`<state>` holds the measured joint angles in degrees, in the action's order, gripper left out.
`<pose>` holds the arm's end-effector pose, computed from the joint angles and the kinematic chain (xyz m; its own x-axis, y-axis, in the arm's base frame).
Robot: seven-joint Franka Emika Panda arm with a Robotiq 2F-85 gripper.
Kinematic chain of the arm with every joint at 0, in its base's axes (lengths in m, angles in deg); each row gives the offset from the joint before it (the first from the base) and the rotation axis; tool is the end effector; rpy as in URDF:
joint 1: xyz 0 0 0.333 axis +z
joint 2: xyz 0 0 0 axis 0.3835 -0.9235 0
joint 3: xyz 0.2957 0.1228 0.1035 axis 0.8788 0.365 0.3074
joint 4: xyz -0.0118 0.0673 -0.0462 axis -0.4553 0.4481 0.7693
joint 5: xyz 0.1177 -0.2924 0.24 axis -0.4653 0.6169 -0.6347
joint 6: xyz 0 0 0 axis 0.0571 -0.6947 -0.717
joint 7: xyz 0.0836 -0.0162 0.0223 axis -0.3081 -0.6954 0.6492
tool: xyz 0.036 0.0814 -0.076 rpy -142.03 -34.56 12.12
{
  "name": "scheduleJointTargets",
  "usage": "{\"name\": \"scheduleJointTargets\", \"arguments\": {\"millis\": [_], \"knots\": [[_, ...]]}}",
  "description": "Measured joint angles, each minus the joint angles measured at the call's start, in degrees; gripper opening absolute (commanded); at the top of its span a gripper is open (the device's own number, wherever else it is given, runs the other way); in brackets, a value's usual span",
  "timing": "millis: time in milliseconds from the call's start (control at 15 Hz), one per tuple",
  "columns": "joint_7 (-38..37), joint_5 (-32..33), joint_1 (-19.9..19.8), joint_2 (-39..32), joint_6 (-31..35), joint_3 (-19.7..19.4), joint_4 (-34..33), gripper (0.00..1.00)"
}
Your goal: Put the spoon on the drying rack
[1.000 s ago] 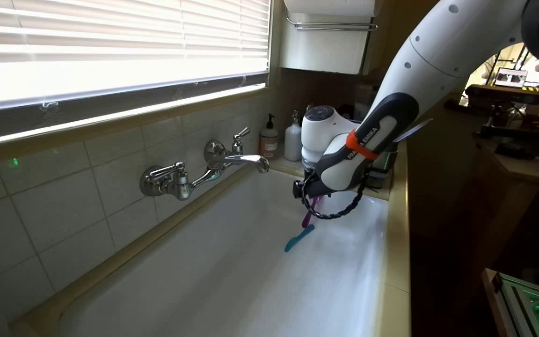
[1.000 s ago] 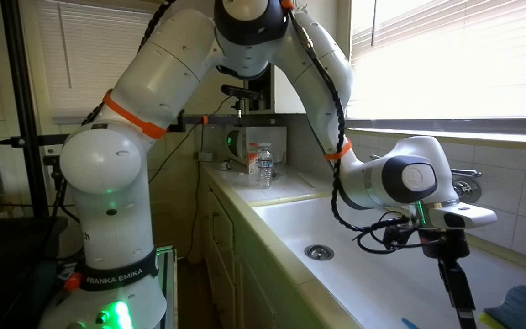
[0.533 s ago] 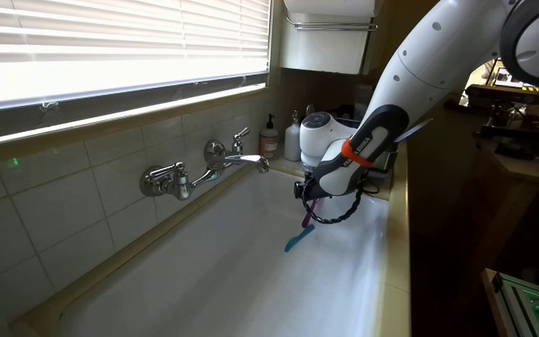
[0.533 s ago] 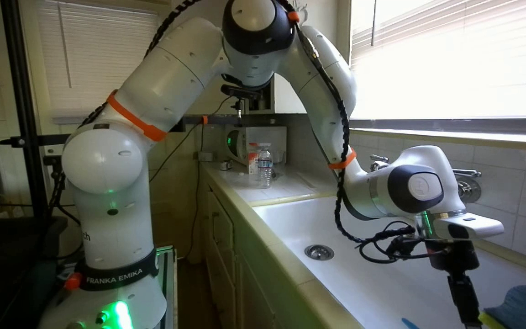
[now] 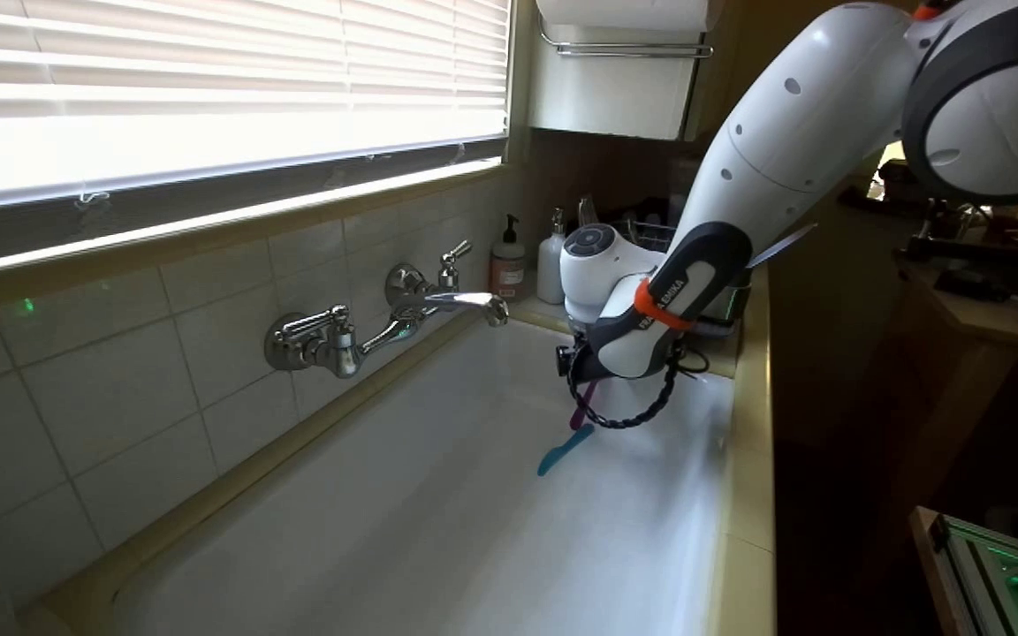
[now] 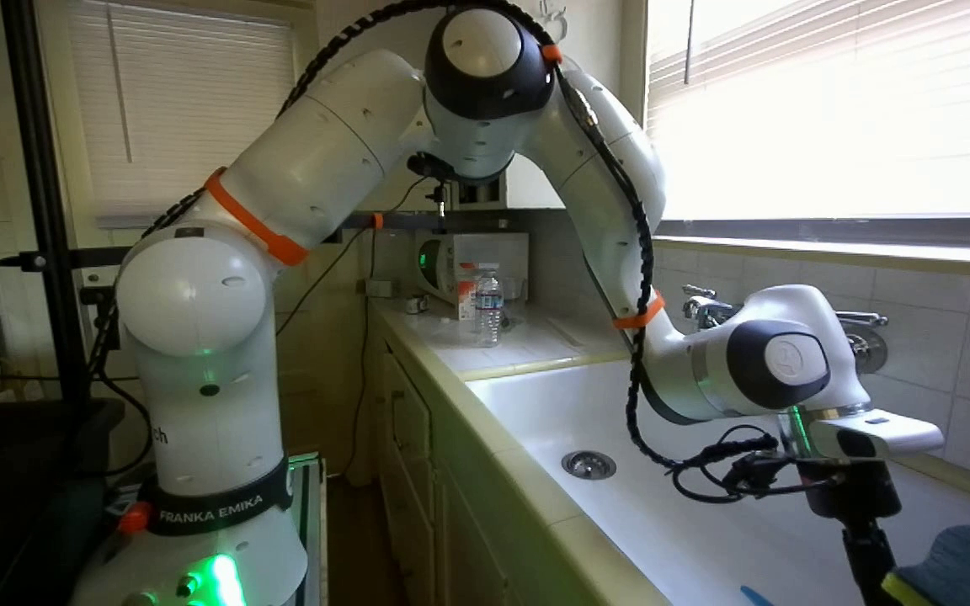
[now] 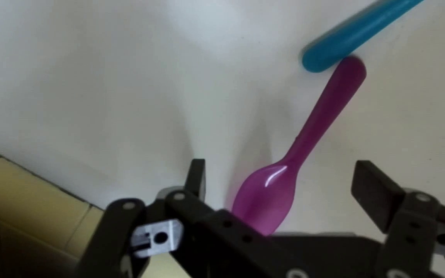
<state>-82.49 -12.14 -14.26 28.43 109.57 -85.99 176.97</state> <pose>0.6091 -0.2369 0.1607 0.5739 -0.7169 0.3959 -0.8189 -0.5041 0.2742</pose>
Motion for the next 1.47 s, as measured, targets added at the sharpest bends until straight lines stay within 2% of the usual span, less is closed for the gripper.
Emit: {"name": "scheduleJointTargets", "arguments": {"millis": [67, 133, 333, 467, 533, 600, 667, 1067, 1133, 1200, 1467], "knots": [[-0.2, 0.0, 0.0, -0.4, 0.0, -0.1, -0.3, 0.62], [-0.3, 0.0, 0.1, -0.9, 0.0, -0.2, -0.6, 0.62], [-0.7, 0.0, 0.2, -1.6, 0.0, -0.2, -1.3, 0.36], [-0.9, 0.0, 0.3, -2.1, 0.0, -0.3, -1.6, 0.23], [-0.9, 0.0, 0.3, -2.3, 0.0, -0.4, -1.8, 0.19], [-1.1, 0.0, 0.4, -2.3, 0.0, -0.4, -1.9, 0.22], [-1.1, 0.0, 0.6, -2.4, 0.0, -0.4, -2.1, 0.02], [-1.1, 0.0, 0.9, -2.9, 0.0, -0.6, -2.5, 0.06], [-1.1, 0.0, 0.9, -3.0, 0.0, -0.6, -2.5, 0.41], [-1.1, 0.0, 1.0, -3.1, 0.0, -0.6, -2.6, 0.43], [-1.1, 0.0, 1.1, -3.4, 0.0, -1.1, -2.7, 0.69]]}}
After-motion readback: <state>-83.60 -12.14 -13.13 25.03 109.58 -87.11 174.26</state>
